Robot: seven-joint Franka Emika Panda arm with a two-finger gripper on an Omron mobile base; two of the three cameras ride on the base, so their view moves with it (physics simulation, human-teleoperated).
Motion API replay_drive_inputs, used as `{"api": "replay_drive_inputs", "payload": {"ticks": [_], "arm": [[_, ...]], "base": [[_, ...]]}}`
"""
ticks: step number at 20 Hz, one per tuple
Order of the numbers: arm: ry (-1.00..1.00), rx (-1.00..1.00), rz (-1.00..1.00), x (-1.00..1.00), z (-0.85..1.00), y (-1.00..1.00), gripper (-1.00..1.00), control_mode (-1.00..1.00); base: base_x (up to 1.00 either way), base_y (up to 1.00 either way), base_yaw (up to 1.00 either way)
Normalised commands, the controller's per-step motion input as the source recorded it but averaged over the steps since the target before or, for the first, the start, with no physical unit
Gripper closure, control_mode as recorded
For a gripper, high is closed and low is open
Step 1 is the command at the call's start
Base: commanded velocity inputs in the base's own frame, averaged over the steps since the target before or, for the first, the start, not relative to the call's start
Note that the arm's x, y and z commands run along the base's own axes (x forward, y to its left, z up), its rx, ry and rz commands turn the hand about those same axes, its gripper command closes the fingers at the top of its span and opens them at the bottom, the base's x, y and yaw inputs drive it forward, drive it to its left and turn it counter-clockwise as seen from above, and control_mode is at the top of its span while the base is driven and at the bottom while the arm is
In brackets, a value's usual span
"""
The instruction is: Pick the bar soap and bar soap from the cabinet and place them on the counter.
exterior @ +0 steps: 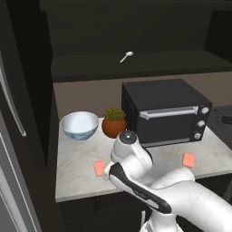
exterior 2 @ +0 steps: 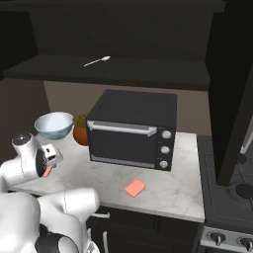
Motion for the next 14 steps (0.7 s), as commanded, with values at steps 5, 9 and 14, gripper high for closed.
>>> {"api": "replay_drive_inputs", "payload": {"ticks": [5,9,14], "arm": [[-0.14,0.02,0.05,-0.62,0.81,-0.47,-1.00,-1.00],[-0.16,0.04,0.06,-0.61,0.97,-0.44,-1.00,-1.00],[-0.18,0.01,0.06,-0.51,1.00,-0.31,-1.00,-1.00]], "base": [[0.00,0.00,0.00],[0.00,0.00,0.00],[0.00,0.00,0.00]]}}
